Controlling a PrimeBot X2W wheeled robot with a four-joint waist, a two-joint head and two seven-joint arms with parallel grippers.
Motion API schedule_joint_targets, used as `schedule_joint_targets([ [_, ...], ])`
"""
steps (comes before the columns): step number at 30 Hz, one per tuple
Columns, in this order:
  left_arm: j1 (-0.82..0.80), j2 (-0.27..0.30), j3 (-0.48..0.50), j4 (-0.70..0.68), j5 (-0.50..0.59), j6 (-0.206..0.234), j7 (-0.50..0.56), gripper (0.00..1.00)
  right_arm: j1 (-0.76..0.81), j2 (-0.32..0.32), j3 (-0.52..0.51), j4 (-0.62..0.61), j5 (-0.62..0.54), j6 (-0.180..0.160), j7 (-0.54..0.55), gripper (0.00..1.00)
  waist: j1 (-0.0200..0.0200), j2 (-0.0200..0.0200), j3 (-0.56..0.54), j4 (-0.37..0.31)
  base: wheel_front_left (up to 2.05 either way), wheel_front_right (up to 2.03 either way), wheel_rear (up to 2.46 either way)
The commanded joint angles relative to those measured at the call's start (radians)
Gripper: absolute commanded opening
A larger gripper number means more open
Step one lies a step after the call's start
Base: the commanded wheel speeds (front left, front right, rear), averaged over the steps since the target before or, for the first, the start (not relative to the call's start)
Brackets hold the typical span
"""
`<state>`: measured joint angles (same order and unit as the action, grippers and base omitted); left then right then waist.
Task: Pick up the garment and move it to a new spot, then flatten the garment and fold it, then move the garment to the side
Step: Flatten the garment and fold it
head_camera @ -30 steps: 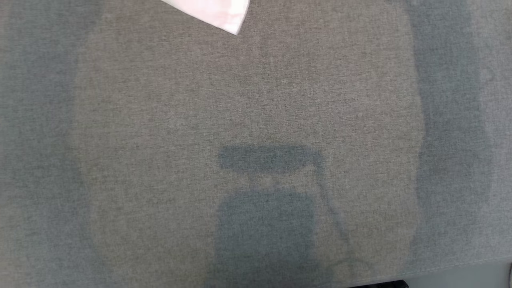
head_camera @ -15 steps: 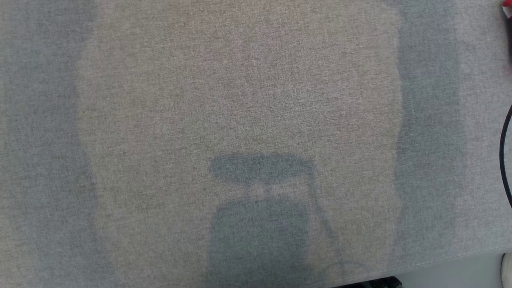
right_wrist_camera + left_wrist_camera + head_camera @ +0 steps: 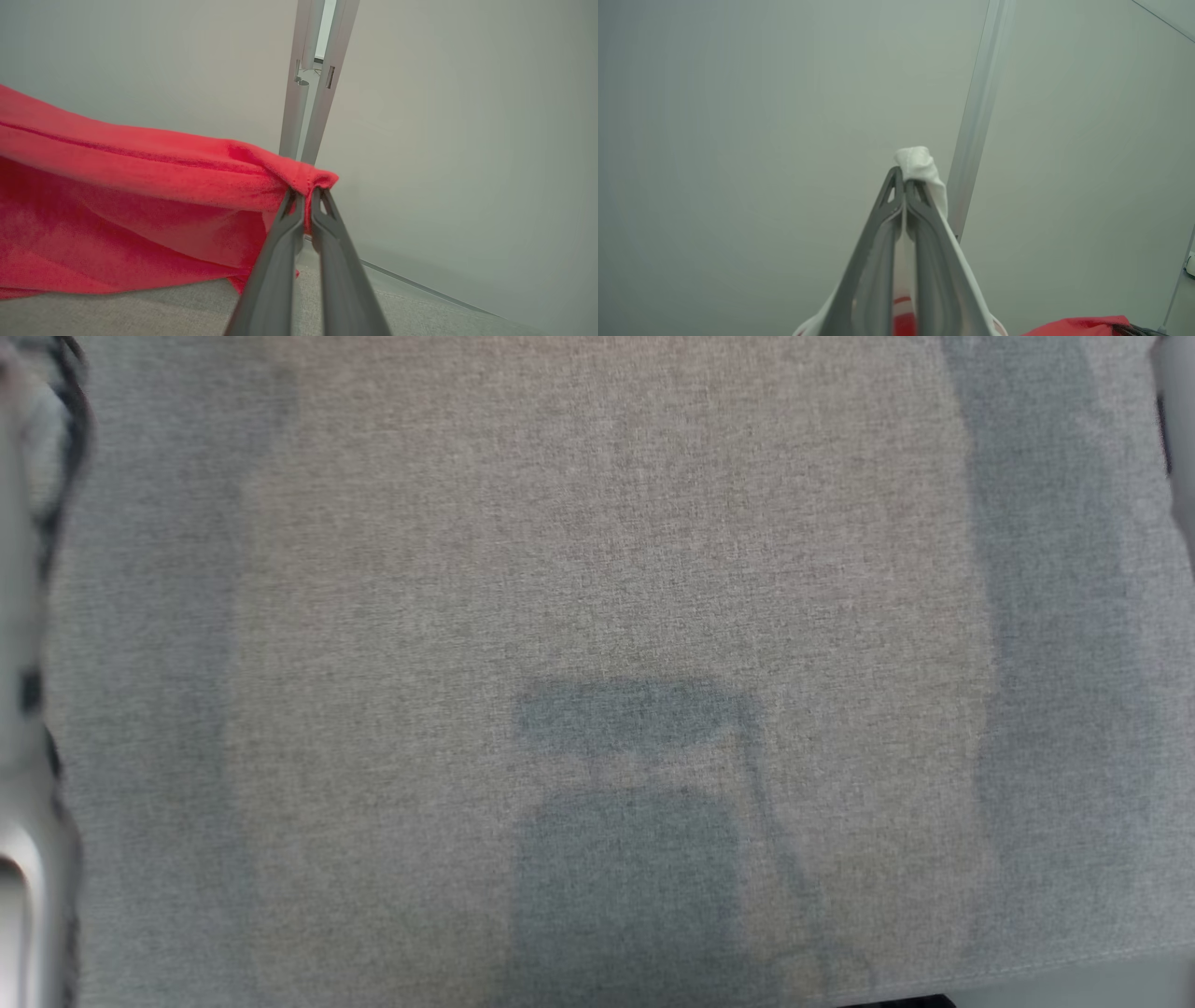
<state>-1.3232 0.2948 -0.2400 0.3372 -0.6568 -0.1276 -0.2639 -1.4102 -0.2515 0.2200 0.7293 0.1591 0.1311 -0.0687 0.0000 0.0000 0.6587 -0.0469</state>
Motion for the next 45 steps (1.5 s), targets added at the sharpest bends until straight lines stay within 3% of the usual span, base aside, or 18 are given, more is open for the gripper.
schedule_joint_targets([
  [1, 0.056, 0.001, -0.001, -0.023, -0.021, -0.004, -0.001, 0.00, 0.046, -0.022, 0.024, -0.015, 0.037, -0.001, 0.030, 0.00, 0.0000, 0.0000, -0.042, 0.025, 0.00, 0.00, 0.00],
  [8, 0.376, 0.004, 0.011, -0.155, -0.079, -0.003, 0.000, 0.00, 0.312, -0.201, 0.128, -0.262, 0.238, -0.001, 0.332, 0.00, 0.0000, 0.0000, -0.184, 0.057, 0.00, 0.00, 0.00],
  [11, 0.553, 0.019, 0.012, -0.237, -0.091, 0.029, 0.011, 0.00, 0.513, -0.276, 0.082, -0.473, 0.319, -0.001, 0.541, 0.00, 0.0000, 0.0000, -0.269, 0.064, 0.00, 0.00, 0.00],
  [14, 0.699, 0.022, 0.028, -0.303, -0.123, 0.071, 0.024, 0.00, 0.682, -0.289, 0.021, -0.622, 0.353, -0.001, 0.664, 0.00, 0.0000, 0.0000, -0.329, 0.066, 0.00, 0.00, 0.00],
  [20, 0.980, 0.016, 0.050, -0.412, -0.146, 0.149, 0.024, 0.00, 0.978, -0.227, -0.089, -0.815, 0.328, -0.001, 0.768, 0.00, 0.0000, 0.0000, -0.422, 0.073, 0.00, 0.00, 0.00],
  [27, 1.231, -0.056, 0.078, -0.461, -0.139, 0.204, 0.004, 0.00, 1.189, -0.131, -0.135, -0.850, 0.260, -0.001, 0.745, 0.00, 0.0000, 0.0000, -0.495, 0.088, 0.00, 0.00, 0.00],
  [32, 1.332, -0.107, 0.105, -0.462, -0.098, 0.216, -0.003, 0.00, 1.261, -0.083, -0.164, -0.818, 0.207, -0.001, 0.728, 0.00, 0.0000, 0.0000, -0.528, 0.101, 0.00, 0.00, 0.00],
  [37, 1.436, -0.164, 0.154, -0.453, -0.014, 0.227, -0.003, 0.00, 1.340, -0.009, -0.264, -0.799, 0.085, -0.002, 0.714, 0.00, 0.0000, 0.0000, -0.563, 0.117, 0.00, 0.00, 0.00],
  [45, 1.550, -0.224, 0.202, -0.448, 0.086, 0.218, -0.004, 0.00, 1.497, 0.148, -0.404, -0.886, -0.034, -0.002, 0.709, 0.00, 0.0000, 0.0000, -0.600, 0.132, 0.00, 0.00, 0.00],
])
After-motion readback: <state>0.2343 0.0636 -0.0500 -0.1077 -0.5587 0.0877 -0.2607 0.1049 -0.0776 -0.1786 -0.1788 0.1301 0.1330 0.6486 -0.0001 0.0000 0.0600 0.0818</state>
